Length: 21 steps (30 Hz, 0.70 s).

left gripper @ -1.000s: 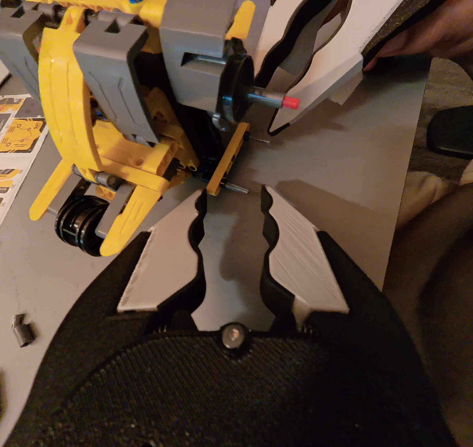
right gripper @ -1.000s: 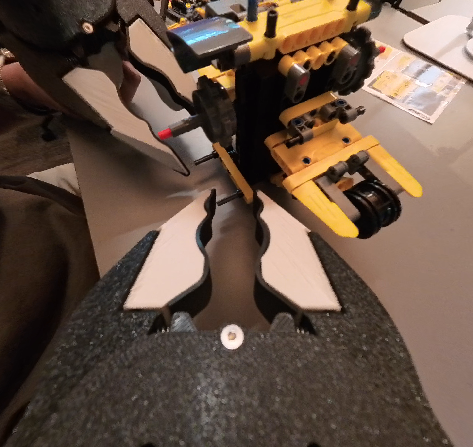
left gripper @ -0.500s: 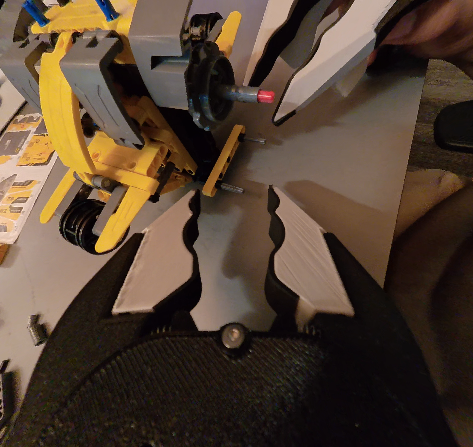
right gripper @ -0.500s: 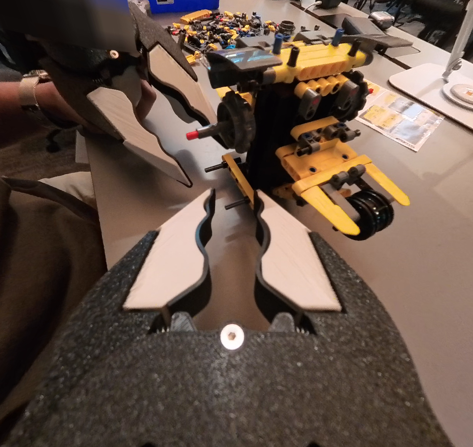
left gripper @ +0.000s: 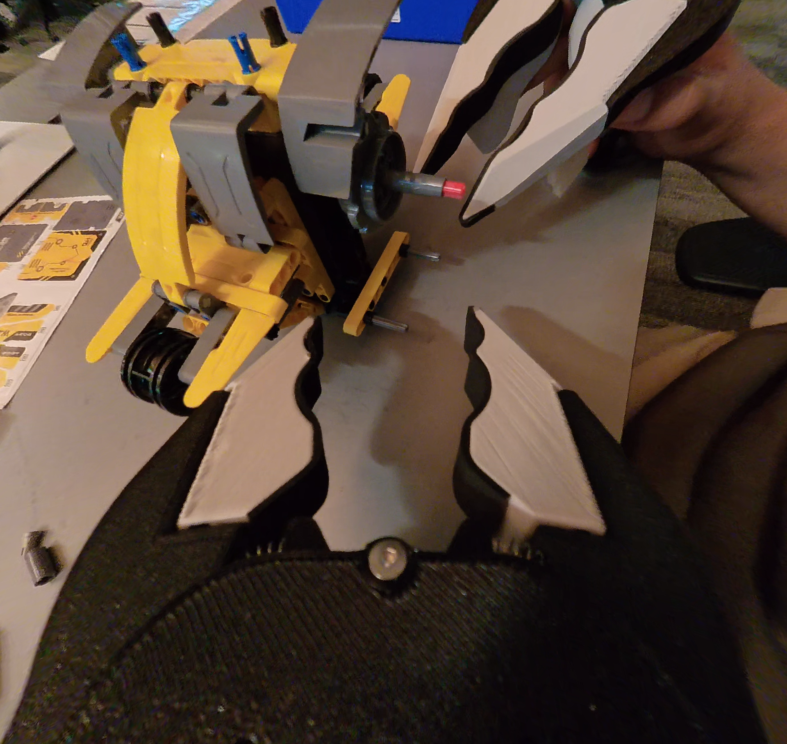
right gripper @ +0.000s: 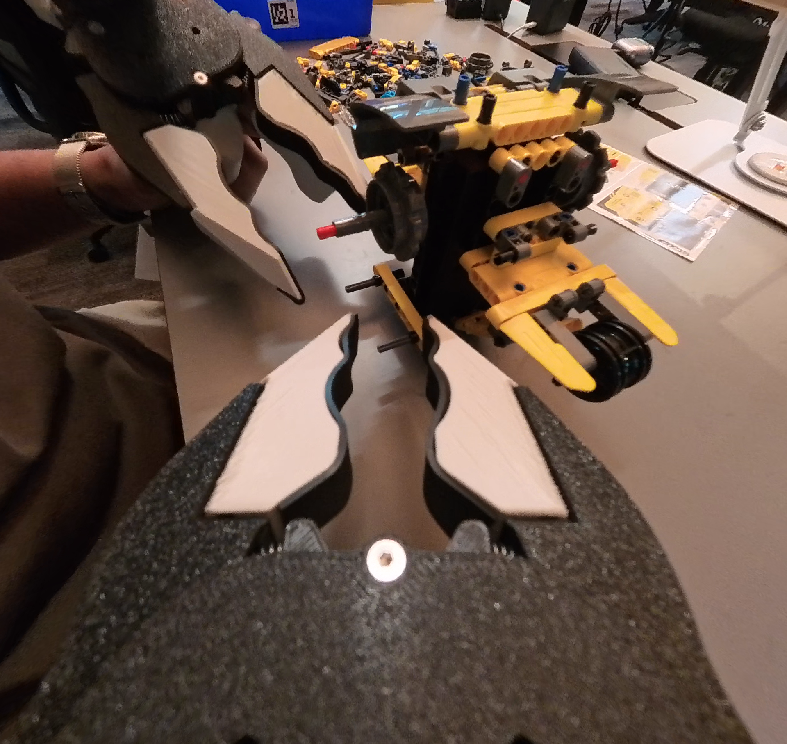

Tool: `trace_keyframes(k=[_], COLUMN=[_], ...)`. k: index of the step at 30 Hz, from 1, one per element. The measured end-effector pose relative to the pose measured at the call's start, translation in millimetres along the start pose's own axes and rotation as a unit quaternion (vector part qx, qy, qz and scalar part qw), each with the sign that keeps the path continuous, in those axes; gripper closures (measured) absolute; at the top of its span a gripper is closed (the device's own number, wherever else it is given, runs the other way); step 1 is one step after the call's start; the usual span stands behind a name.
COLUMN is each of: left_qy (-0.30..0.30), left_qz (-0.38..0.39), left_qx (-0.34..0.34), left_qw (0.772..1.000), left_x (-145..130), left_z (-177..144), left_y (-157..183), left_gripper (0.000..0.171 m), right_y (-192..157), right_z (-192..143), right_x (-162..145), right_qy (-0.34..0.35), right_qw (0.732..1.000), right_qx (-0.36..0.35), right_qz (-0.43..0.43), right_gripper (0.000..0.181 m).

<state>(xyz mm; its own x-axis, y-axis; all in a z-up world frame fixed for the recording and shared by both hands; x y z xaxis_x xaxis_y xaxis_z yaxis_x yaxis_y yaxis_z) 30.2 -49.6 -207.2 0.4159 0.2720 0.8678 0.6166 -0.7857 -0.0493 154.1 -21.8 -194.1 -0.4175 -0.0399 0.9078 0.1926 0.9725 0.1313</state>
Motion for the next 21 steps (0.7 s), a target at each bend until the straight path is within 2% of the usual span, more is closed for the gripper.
trace_keyframes(k=[21], left_qy=[-0.012], left_qz=[-0.010], left_qx=[-0.008], left_qw=[1.000], left_x=[-1.8], left_z=[2.2], left_y=[-1.7], left_gripper=[0.106], right_y=[-0.6], right_z=[3.9], right_x=[-1.9], right_qy=[-0.015], right_qw=[1.000], right_qx=[0.005], right_qz=[0.002], right_gripper=[0.151])
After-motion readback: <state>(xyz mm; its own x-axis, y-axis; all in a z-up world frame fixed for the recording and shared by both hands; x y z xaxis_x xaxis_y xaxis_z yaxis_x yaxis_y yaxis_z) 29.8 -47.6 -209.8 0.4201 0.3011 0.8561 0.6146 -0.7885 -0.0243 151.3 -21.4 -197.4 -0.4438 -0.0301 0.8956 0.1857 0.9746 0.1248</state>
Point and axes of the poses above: each gripper's, where its closed fingertips meet, z out along the fingers, x out of its top, y = z × x across the jaws, the point moved 5 cm from there along -z, back along the fingers, and after that the axes turned 5 degrees about -z, right-handed, at the moved point
